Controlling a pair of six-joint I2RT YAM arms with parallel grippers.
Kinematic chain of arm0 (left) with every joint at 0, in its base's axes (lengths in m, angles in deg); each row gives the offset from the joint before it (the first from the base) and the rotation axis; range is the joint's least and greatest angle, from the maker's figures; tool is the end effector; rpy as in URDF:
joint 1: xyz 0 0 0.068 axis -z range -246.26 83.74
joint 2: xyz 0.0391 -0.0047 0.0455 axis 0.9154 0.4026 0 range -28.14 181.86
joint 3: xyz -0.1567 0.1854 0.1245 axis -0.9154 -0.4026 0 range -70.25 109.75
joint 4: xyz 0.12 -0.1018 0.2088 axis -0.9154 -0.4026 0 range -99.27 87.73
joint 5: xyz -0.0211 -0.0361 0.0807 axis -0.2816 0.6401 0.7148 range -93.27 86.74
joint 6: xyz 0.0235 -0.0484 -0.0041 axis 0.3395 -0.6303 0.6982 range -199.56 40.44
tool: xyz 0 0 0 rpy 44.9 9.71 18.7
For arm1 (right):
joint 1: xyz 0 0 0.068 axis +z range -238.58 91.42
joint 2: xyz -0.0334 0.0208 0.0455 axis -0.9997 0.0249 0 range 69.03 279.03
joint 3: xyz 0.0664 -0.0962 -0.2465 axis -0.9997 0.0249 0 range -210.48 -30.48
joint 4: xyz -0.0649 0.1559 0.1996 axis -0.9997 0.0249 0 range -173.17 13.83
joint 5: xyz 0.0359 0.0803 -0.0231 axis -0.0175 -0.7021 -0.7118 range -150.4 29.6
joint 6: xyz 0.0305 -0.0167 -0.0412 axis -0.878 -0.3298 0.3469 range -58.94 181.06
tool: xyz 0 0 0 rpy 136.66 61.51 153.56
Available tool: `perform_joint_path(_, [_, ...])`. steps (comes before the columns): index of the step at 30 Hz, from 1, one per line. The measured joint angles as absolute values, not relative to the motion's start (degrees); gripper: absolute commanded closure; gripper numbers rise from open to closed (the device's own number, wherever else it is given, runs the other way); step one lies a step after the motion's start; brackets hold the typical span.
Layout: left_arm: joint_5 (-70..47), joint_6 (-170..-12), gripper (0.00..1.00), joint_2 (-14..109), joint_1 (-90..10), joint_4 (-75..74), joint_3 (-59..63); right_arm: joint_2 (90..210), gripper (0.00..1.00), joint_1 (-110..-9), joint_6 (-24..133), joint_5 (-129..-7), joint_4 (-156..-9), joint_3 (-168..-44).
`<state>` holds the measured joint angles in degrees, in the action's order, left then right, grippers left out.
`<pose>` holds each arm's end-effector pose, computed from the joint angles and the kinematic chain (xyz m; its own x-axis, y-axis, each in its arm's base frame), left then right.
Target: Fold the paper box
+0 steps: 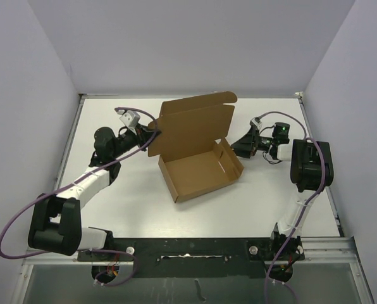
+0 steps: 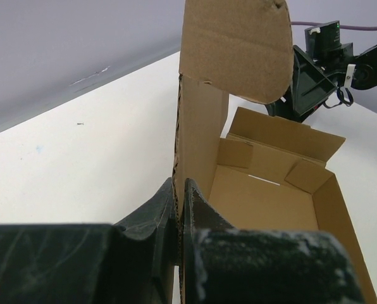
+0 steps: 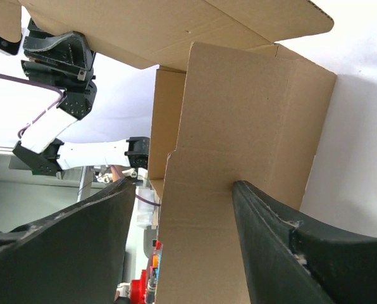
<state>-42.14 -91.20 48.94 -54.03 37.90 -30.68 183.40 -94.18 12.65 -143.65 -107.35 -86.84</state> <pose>0.2821 -0.0839 0.2739 -0.1125 -0.1363 -0.9843 0.7707 0.6132 -0.1730 0.3762 -0.0014 0.1345 -0.9732 0.1838 -0.1381 -0.1231 0.0904 0.9883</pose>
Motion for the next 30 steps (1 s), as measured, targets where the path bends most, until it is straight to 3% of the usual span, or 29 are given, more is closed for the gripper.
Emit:
perform_joint_path(11, [-42.0, -91.3, 1.00, 48.9, -54.0, 38.2, -31.3, 183.4, 0.71, -92.1, 10.4, -144.1, -107.6, -86.8])
perform_joint_path(16, [-41.7, -91.3, 1.00, 49.0, -54.0, 38.2, -31.4, 183.4, 0.90, -91.5, 11.1, -144.1, -106.9, -86.9])
perform_joint_path(20, [-41.6, -91.3, 1.00, 48.9, -54.0, 38.2, -31.4, 183.4, 0.90, -91.3, 19.4, -143.3, -97.0, -89.2])
perform_joint_path(26, [-41.4, -91.4, 1.00, 48.9, -54.1, 38.2, -31.5, 183.0, 0.70, -89.5, 42.5, -136.7, -73.0, -97.2])
perform_joint_path(30, [-41.2, -91.4, 1.00, 48.9, -54.3, 38.3, -31.9, 181.5, 0.68, -87.5, 53.0, -131.3, -63.0, -97.6])
